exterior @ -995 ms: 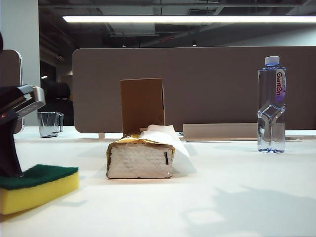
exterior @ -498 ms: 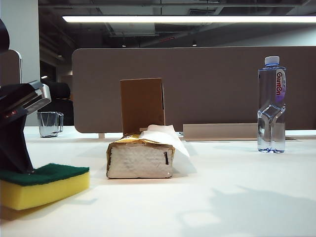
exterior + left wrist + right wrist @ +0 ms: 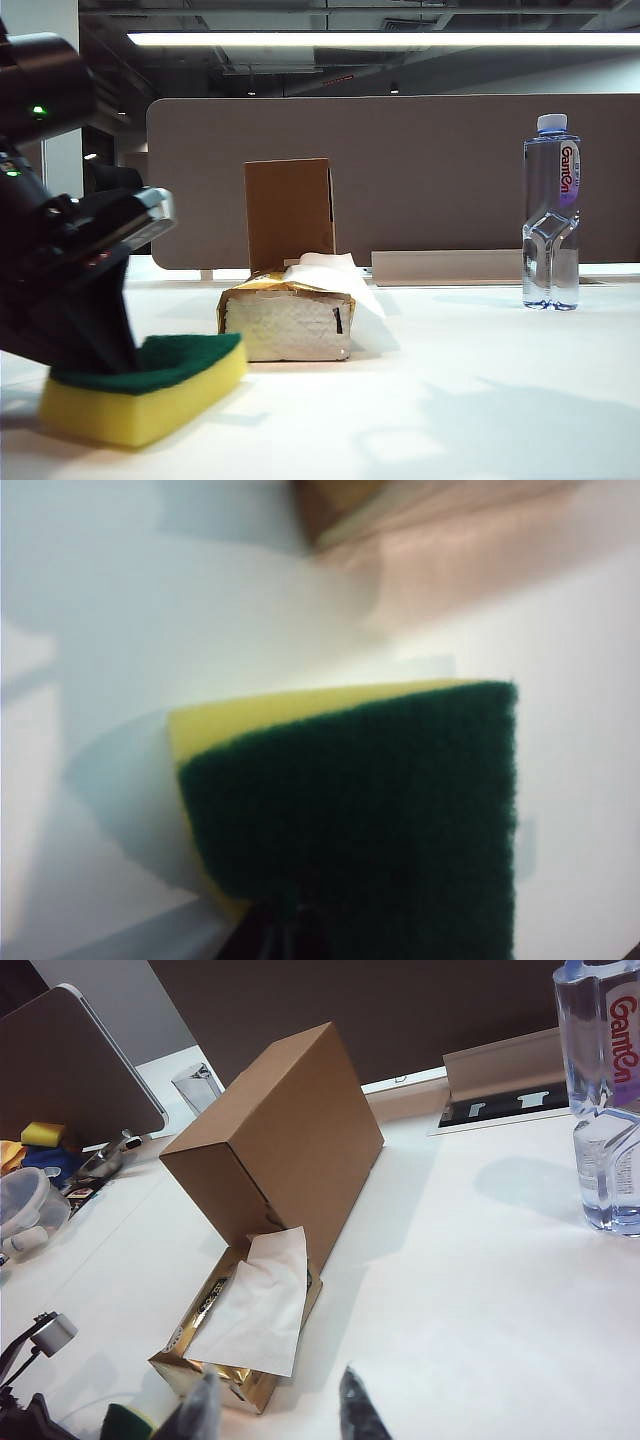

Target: Move the sponge from left to right to wipe the table, avoiding obstacles on the table, and finally reaching the bottle of mineral water.

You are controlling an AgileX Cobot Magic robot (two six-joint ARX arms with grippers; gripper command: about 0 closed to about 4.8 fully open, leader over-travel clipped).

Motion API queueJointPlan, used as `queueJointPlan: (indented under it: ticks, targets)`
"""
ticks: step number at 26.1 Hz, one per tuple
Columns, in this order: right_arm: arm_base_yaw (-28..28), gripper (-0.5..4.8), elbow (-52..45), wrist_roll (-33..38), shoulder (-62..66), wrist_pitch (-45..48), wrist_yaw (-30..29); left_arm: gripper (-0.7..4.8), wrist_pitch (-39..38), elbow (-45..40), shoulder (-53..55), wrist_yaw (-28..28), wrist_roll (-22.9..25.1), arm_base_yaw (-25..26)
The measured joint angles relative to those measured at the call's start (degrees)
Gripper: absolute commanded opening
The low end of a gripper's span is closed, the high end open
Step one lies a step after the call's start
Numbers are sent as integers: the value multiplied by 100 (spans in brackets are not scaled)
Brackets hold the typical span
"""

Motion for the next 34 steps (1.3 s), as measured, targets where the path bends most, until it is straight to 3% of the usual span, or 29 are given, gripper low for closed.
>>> queueJointPlan:
  ticks: [10,17,34]
  targets:
    - [0,157,0,0,-55,-186,-17,-6,697,-13,142,-44,-529,-715]
    - [0,157,0,0,-55,-184,-66,-6,916,-13,295,-87,-721,-804]
    - [2,158,0,0,-55,-330,-201,1,1266,376,876,52,-765,-1224]
